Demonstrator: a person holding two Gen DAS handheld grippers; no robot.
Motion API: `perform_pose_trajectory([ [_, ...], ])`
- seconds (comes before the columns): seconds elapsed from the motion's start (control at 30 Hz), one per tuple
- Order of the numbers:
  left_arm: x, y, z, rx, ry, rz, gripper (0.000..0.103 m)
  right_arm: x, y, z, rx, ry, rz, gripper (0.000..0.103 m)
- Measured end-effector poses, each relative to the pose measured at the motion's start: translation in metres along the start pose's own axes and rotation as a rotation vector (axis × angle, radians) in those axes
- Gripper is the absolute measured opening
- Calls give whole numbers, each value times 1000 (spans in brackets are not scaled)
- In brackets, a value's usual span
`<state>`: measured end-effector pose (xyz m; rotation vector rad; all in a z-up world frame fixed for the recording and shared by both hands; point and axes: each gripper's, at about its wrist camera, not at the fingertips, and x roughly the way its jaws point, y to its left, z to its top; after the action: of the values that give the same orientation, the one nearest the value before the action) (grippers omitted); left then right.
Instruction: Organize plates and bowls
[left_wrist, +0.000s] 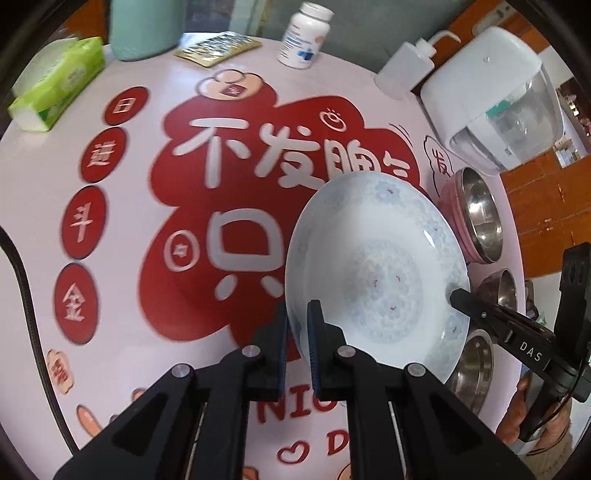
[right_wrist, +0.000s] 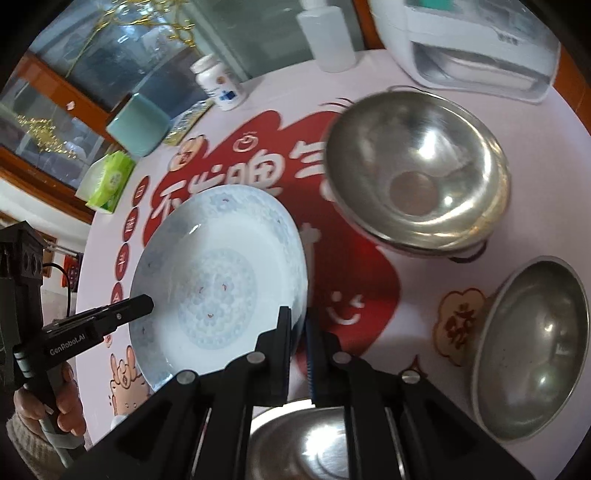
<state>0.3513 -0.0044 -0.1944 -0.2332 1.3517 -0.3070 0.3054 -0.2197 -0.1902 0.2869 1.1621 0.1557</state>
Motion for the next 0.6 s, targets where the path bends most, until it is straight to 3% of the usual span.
perform_pose_trajectory([
  [0.27,-54,26,-32,-31,-50,3,8,-29,48,-21,-86,-37,46,6],
  [0.6,-122,60,-132,-50,-61,26,8,-52,100,-101,-151,-4,108,6],
])
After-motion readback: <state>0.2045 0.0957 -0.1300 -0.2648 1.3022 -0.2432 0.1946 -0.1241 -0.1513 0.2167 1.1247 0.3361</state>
